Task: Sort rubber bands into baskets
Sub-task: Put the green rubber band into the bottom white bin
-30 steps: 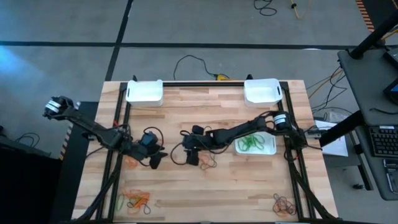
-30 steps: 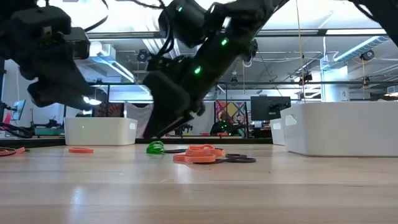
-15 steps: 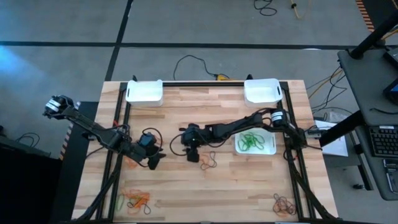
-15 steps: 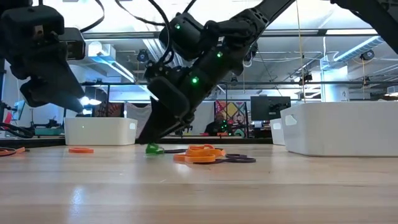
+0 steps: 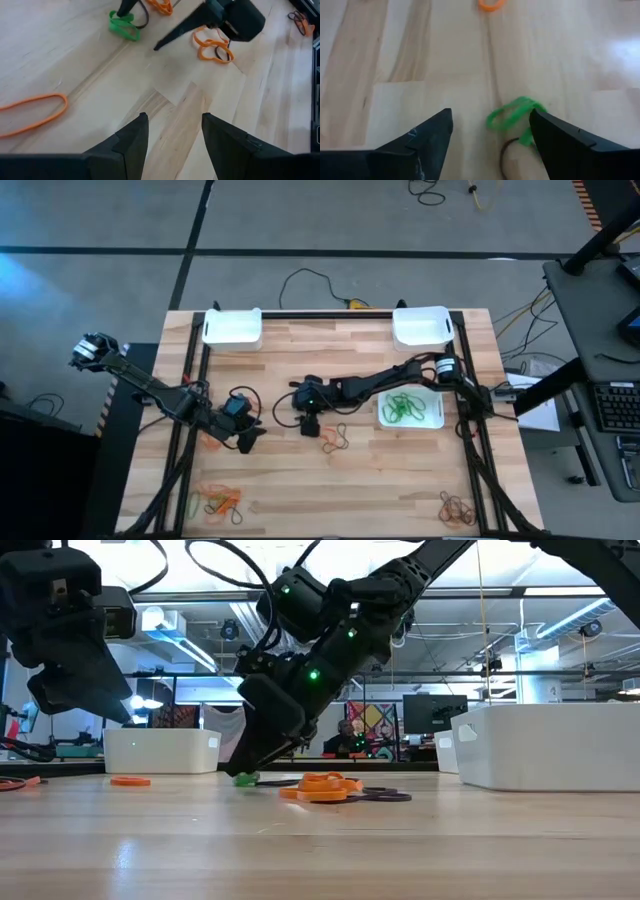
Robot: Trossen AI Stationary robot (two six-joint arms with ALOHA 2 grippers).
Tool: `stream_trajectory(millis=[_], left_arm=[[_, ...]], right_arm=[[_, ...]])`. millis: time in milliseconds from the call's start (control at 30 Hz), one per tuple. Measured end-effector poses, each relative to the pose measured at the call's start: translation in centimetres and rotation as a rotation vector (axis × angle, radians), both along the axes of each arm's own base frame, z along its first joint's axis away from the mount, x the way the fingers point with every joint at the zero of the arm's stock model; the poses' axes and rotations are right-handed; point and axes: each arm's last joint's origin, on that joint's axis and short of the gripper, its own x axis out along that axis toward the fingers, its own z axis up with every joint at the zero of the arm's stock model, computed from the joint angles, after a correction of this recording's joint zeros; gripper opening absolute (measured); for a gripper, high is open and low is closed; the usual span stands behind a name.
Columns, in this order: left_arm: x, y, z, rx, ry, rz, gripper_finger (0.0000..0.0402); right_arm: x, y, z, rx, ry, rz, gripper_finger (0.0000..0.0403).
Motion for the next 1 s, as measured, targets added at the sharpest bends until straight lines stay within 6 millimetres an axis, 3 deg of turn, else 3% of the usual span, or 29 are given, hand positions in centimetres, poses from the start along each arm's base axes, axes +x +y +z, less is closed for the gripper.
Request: stream_trajectory(millis=[200, 333, 667, 833, 1000], left_arm=[[0.0, 0.0, 0.0, 0.001, 0.006, 0.001, 0.017], [-0.1, 0.1, -0.1, 0.009, 0.019, 0.001, 0.017], [-0.3, 0.2, -0.3, 0.022, 0.042, 0.0, 0.017], [-0.3, 0.2, -0.3, 0.023, 0.043, 0.0, 0.017], [-0.3, 0.2, -0.3, 0.022, 0.042, 0.0, 0.017]], right_arm=[[0.0, -0.9, 0.3, 0.025, -0.008, -0.049, 0.0237], [0.1, -1.9, -1.0, 0.061, 0.004, -0.093, 0.0235], [0.6, -2.0, -2.2, 0.108, -0.016, -0.015, 0.0229], [0.6, -1.9, -2.3, 0.073, -0.019, 0.02, 0.0197], [0.8, -1.7, -2.3, 0.063, -0.046, 0.029, 0.0139]])
